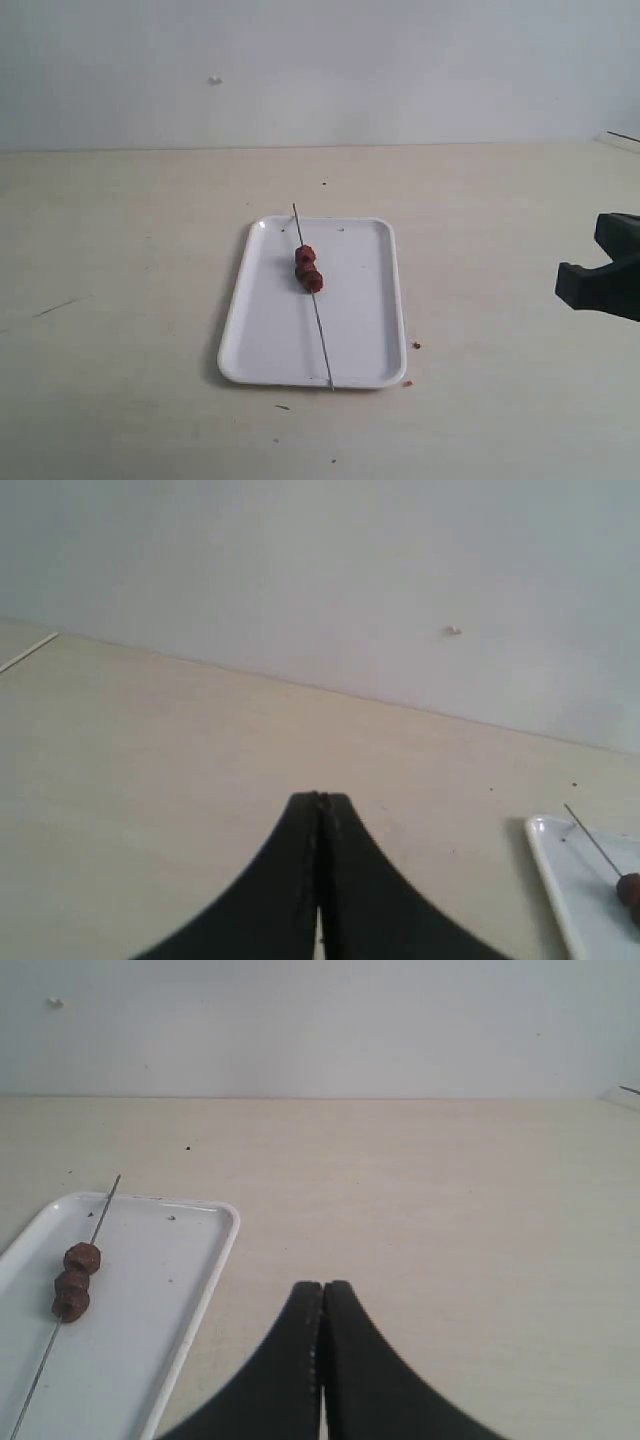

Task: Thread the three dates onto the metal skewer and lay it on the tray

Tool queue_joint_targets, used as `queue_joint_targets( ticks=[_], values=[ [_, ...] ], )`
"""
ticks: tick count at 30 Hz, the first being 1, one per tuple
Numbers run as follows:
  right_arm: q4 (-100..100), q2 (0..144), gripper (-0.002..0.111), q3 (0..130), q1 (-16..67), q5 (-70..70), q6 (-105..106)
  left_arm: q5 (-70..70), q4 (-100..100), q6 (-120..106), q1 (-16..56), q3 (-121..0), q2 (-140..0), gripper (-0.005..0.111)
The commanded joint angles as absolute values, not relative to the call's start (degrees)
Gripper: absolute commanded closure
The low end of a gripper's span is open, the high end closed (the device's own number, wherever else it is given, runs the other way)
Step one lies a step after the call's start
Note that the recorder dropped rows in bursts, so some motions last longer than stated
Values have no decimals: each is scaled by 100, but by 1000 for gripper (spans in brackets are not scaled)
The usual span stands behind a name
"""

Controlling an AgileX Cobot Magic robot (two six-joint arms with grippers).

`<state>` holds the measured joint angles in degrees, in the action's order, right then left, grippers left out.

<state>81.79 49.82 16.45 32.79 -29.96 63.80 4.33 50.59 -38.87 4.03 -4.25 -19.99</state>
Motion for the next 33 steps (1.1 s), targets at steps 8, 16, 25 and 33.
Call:
queue_joint_targets(
  ticks=[8,16,25,33],
  values=[
    [8167,4941,108,1642,3296,-2996,6389,535,1163,-374,399,-317,-1976,107],
    [8165,4941,108,1642,3296,-2996,6399,327,1154,-505,339,-317,-1528,107],
    [8165,4941,108,1642,3296,-2996,6389,-799,1074,-576,-395,-317,-557,107],
    [8165,4941,108,1642,3296,-2996,6389,-1996,1072,-908,-537,-317,-76,107]
  ],
)
